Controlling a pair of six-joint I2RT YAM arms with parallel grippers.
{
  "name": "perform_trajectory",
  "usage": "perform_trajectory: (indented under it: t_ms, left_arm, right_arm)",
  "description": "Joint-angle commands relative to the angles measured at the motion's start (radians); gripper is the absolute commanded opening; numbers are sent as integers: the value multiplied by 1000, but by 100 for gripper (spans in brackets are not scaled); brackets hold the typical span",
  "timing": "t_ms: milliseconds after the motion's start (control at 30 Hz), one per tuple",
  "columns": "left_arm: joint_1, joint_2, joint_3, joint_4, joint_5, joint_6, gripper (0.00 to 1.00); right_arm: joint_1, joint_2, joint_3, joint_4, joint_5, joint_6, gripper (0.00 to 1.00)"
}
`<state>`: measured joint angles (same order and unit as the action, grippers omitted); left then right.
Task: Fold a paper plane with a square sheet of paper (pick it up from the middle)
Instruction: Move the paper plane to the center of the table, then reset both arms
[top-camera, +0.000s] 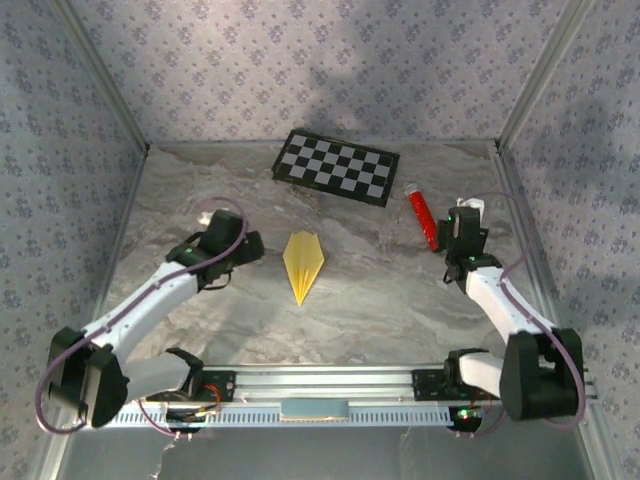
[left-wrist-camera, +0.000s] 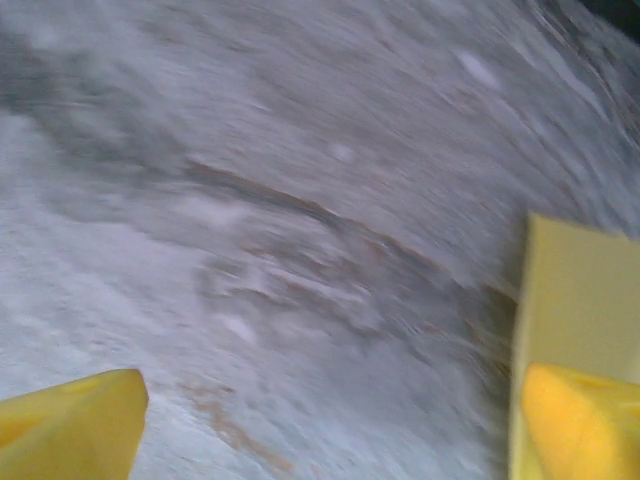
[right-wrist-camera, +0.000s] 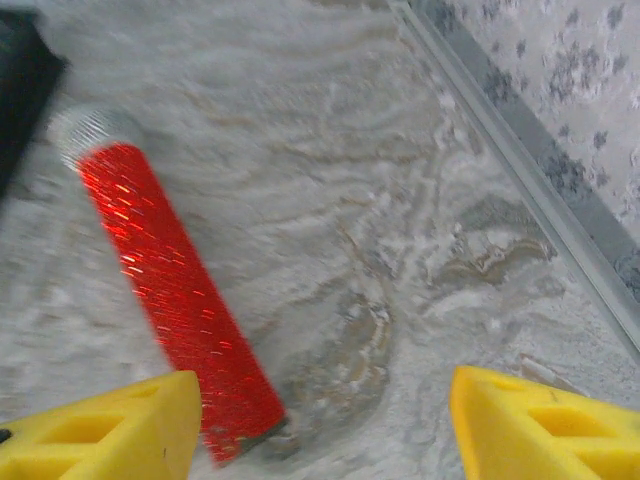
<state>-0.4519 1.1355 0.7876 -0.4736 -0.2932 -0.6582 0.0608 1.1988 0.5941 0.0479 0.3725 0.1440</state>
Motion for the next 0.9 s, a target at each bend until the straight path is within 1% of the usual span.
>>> perform_trajectory:
  t_ms: [0,33,67,100,133,167,200,233,267,300,333,367,400,433,467,500,533,567,600,667,733,800,833,867]
  left_arm:
    - [130,-63,-68,137,-88,143,99]
    - [178,-77,-91,184,-98,187,100]
    - [207,-86,-118,243,-117,233,99]
    - [233,-92,-159,324,-153,284,100]
    - [255,-89,-195,400,-182,334,100]
    - [272,-83,-218,457,-194,374,100]
    - [293,-69,-235,512,-192,425,100]
    - [312,-47,-250,561,-189,459,100]
    - [331,-22,-261,601,-178,475,100]
    - [357,11,-272,652,-141,485,100]
    - [380,47,-278,690,-109,484,100]
    - [390,77,-282,730,-97,484,100]
    - [391,110,-295,797,-73,508,100]
    - [392,144,-310,869,-49,540,100]
    - [391,174,-325,951,-35,555,100]
    - [395,212,-336,1026,-9,573,100]
    - [397,248,-342,1084,18,601,100]
    - [399,274,-336,1108,29,623,99]
    - [407,299,-331,1137,64,635,99]
    - [439,350,-351,1216,133,624,99]
    - [463,421,-416,1413,170,610,100]
    - [486,381,-416,1340,233,599,99]
    - [491,406,-429,1406,226,591,100]
    - [492,405,-412,1362,191,576,100]
  right_arm:
    - [-66,79,-76,296,-135,-102,68]
    - [-76,118,-83,335,-178,-131,67]
    - [-79,149,-90,374,-201,-146,67]
    - [-81,181,-111,451,-230,-161,66]
    - [-84,202,-140,542,-268,-160,66]
    - [-90,214,-155,586,-331,-175,65]
    - [-94,233,-170,624,-380,-188,63]
    - [-96,266,-210,712,-411,-200,64]
    - [-97,309,-247,819,-429,-203,65]
    - [-95,337,-268,906,-419,-198,67]
    - [-92,297,-254,810,-402,-200,77]
    - [-89,291,-240,781,-388,-199,95]
    - [-83,325,-234,816,-361,-194,99]
    - [-83,317,-194,725,-328,-178,100]
    - [-104,317,-192,728,-356,-167,100]
    - [-108,325,-206,770,-363,-164,100]
    - [-93,314,-194,730,-334,-172,100]
    - [-83,323,-204,762,-315,-175,100]
    - [-79,317,-201,749,-303,-175,100]
    - [-91,319,-199,745,-326,-172,100]
    - [-91,319,-198,745,-329,-172,99]
    - [-91,319,-198,746,-327,-173,100]
    - [-90,318,-198,746,-327,-173,100]
    - [-89,318,-198,745,-327,-173,100]
